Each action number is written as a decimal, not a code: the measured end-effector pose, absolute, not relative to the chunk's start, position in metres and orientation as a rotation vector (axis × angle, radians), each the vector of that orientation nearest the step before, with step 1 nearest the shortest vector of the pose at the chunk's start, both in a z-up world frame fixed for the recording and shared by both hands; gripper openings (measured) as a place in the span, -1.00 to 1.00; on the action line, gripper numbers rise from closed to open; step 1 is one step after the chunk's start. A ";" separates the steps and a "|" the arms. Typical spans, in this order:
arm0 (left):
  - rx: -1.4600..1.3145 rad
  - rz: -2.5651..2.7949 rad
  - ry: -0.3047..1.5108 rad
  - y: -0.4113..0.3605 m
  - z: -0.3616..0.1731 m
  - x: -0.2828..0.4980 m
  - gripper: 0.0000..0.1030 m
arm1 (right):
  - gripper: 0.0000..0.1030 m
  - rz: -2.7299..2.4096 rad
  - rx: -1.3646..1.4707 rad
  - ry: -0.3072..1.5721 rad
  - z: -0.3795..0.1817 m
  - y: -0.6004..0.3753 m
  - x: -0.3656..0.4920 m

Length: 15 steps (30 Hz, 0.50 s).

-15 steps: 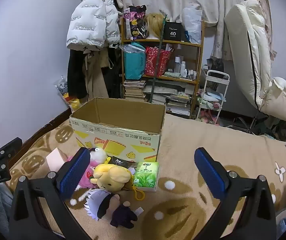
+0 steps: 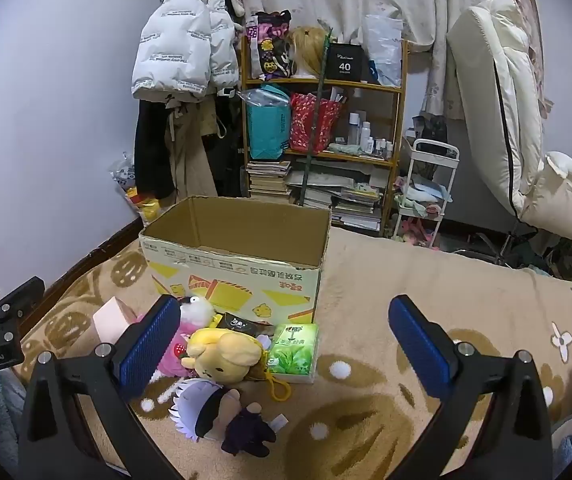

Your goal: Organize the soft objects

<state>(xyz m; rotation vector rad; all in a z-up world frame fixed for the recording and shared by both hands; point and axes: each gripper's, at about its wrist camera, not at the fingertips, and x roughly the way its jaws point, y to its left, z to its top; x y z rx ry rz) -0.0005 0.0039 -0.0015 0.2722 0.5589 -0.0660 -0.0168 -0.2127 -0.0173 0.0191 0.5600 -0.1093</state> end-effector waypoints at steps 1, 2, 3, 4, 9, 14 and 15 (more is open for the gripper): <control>0.271 -0.065 0.559 0.003 -0.002 0.000 0.98 | 1.00 -0.110 0.018 0.559 -0.017 -0.213 -0.017; 0.270 -0.064 0.558 0.004 -0.003 0.000 0.98 | 1.00 -0.109 0.020 0.558 -0.017 -0.213 -0.017; 0.268 -0.064 0.559 0.005 -0.003 0.001 0.98 | 1.00 -0.110 0.019 0.558 -0.017 -0.213 -0.017; 0.267 -0.063 0.559 0.006 -0.004 0.001 0.98 | 1.00 -0.111 0.019 0.558 -0.017 -0.213 -0.017; 0.276 -0.064 0.557 0.002 -0.001 0.001 0.98 | 1.00 -0.110 0.020 0.559 -0.017 -0.213 -0.017; 0.277 -0.061 0.555 0.002 -0.002 0.001 0.98 | 1.00 -0.110 0.023 0.557 -0.017 -0.213 -0.017; 0.277 -0.062 0.556 0.002 -0.002 0.001 0.98 | 1.00 -0.111 0.022 0.558 -0.017 -0.213 -0.017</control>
